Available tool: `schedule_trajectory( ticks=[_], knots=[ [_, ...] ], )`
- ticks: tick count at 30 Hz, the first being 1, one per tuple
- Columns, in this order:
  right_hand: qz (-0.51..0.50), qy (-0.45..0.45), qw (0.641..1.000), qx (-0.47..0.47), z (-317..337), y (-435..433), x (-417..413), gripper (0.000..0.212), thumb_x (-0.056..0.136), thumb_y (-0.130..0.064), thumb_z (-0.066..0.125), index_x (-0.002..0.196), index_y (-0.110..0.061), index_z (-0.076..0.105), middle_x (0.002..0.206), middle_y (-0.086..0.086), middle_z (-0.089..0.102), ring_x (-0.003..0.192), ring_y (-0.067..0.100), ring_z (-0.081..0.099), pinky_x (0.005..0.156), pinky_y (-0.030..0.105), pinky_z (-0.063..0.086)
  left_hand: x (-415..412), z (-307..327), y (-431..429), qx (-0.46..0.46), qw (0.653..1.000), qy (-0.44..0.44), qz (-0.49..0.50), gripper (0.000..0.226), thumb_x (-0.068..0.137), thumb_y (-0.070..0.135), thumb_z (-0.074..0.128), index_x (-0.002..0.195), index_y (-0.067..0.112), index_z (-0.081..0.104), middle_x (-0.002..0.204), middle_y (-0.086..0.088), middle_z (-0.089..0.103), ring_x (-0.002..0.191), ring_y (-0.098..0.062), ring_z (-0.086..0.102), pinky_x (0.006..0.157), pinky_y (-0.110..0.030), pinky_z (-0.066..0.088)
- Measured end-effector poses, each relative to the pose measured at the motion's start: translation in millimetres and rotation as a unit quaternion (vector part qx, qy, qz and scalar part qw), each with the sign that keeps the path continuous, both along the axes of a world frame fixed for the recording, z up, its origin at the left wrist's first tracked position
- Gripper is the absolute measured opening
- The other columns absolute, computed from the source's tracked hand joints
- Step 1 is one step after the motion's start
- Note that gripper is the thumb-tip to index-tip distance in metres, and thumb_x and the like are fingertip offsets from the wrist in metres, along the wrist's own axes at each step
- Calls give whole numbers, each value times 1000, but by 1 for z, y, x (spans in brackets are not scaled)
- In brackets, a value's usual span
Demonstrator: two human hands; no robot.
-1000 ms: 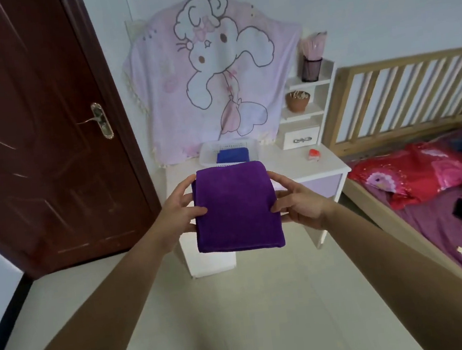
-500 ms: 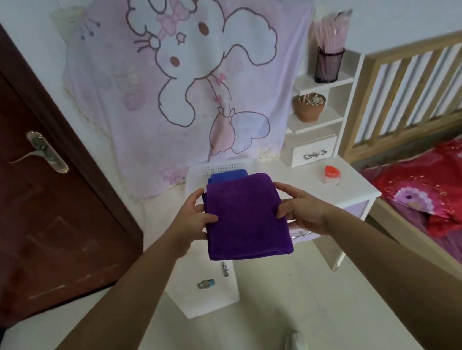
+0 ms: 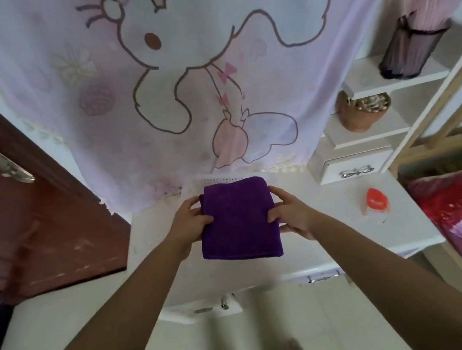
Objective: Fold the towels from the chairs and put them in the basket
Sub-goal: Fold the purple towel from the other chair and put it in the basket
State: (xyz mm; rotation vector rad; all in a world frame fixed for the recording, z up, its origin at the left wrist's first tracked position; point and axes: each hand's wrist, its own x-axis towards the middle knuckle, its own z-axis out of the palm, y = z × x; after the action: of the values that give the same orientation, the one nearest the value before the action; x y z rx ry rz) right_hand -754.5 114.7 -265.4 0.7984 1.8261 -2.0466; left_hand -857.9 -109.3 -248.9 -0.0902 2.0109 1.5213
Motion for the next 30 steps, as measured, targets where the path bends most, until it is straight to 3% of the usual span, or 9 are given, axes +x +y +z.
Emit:
schedule_trajectory(
  ticks=[6, 9, 13, 16, 19, 23, 30],
  knots=[
    [-39, -47, 998, 9, -42, 12, -65, 89, 82, 11, 53, 154, -34, 25, 130, 10, 59, 113, 32, 62, 88, 47, 59, -79, -49, 26, -21, 999, -6, -25, 60, 87, -7, 58, 139, 20, 44, 116, -2, 61, 96, -16, 64, 64, -31, 54],
    [-83, -66, 994, 25, -67, 12, -92, 90, 81, 11, 51, 155, -34, 25, 128, 12, 59, 111, 31, 63, 90, 48, 58, -115, -78, 35, -20, 999, -17, -40, 61, 87, -8, 57, 140, 18, 44, 120, -4, 60, 102, -19, 63, 73, -34, 56],
    [-102, -111, 987, 47, -110, -7, -115, 88, 83, 11, 48, 156, -32, 25, 125, 10, 60, 101, 25, 63, 72, 32, 54, -144, -127, 30, -33, 996, -66, -54, 59, 88, -6, 59, 139, 21, 44, 124, -6, 58, 105, -20, 61, 76, -34, 56],
    [-115, -115, 983, 84, -119, -8, -111, 85, 86, 8, 48, 156, -35, 24, 116, 3, 61, 96, 17, 61, 74, 28, 52, -135, -140, 26, -26, 995, -85, -55, 54, 90, -3, 59, 137, 21, 45, 125, -5, 58, 104, -17, 62, 72, -29, 55],
    [-84, -118, 984, 101, -126, -2, -116, 85, 87, 4, 46, 155, -41, 21, 125, 2, 58, 105, 20, 61, 90, 37, 54, -133, -153, 23, -12, 994, -104, -39, 54, 92, 1, 60, 140, 20, 44, 125, -3, 58, 105, -17, 63, 74, -29, 56],
    [-24, -124, 982, 143, -127, -4, -125, 90, 81, -6, 46, 154, -48, 14, 142, -1, 48, 114, 24, 58, 99, 47, 53, -133, -164, 15, -6, 994, -108, -20, 53, 90, 2, 65, 137, 19, 47, 127, -9, 60, 112, -26, 63, 89, -47, 57],
    [42, -87, 973, 211, -133, -3, -156, 87, 87, -4, 46, 158, -40, 11, 148, 5, 43, 119, 25, 53, 98, 36, 48, -136, -170, 9, 0, 995, -85, 47, 51, 90, -1, 65, 135, 16, 50, 124, -8, 61, 111, -26, 63, 89, -49, 57]
  ],
)
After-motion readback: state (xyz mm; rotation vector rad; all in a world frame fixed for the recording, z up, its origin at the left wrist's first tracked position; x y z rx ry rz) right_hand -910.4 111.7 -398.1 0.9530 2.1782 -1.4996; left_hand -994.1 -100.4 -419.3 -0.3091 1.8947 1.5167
